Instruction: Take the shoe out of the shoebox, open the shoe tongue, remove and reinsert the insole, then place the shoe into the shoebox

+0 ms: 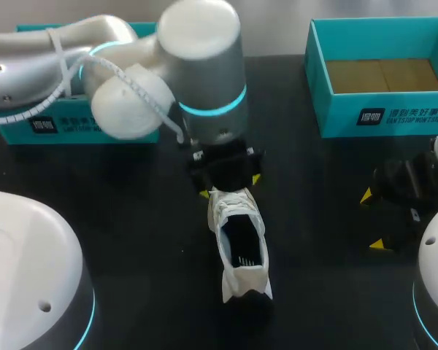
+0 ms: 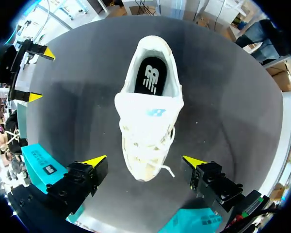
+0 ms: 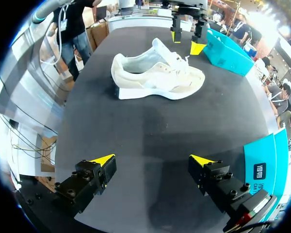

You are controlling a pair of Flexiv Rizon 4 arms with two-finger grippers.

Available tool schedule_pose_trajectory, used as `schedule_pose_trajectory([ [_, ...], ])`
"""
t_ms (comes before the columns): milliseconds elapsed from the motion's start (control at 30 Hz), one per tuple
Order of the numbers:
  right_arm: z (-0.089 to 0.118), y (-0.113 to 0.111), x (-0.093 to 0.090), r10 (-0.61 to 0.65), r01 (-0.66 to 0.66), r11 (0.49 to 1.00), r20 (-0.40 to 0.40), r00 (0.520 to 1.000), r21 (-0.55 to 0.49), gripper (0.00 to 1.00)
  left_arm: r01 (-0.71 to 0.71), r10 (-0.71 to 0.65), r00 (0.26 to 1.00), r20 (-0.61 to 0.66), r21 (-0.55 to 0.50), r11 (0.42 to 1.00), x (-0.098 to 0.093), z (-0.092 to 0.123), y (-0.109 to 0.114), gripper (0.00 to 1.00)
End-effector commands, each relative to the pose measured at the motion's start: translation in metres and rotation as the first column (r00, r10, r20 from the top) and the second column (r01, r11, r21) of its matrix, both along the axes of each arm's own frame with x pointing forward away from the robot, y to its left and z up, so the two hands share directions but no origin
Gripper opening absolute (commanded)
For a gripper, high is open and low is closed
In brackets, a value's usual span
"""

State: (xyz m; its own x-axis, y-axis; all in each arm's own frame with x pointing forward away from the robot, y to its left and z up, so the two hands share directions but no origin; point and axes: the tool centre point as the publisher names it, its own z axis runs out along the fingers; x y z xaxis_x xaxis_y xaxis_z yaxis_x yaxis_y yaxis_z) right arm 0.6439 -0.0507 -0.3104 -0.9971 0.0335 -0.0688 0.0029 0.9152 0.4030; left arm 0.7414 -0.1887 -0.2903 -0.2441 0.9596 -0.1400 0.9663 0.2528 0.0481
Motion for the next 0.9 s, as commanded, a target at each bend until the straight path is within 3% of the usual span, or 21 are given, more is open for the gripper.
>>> schedule_pose_trajectory([
  [33,0.000,0.001,-0.001,-0.001,0.001,1.000,0.002,1.000,-0.004,1.00,0.031,-0.032,0.997,-0.066,-0.018,0.999,0.019,0.015,0.007,1.00],
  [100,0.000,0.001,-0.001,-0.001,0.001,1.000,0.002,1.000,-0.004,1.00,0.039,-0.041,0.996,-0.084,-0.031,0.999,0.025,0.022,0.008,1.00],
  [167,0.000,0.001,-0.001,-0.001,0.001,1.000,0.002,1.000,-0.004,1.00,0.051,-0.055,0.994,-0.099,-0.043,0.998,0.029,0.028,0.008,0.52],
  [300,0.000,0.001,-0.001,-0.001,0.001,1.000,0.002,1.000,-0.004,1.00,0.060,-0.063,0.993,-0.097,-0.037,0.998,0.033,0.032,0.007,0.29],
  [600,0.000,0.001,-0.001,-0.001,0.001,1.000,0.002,1.000,-0.004,1.00,0.082,-0.084,0.990,-0.109,-0.021,0.996,0.031,0.036,0.008,0.25],
  [900,0.000,0.001,-0.001,-0.001,0.001,1.000,0.002,1.000,-0.004,1.00,0.104,-0.105,0.986,-0.132,-0.015,0.995,0.015,0.035,0.006,0.25],
])
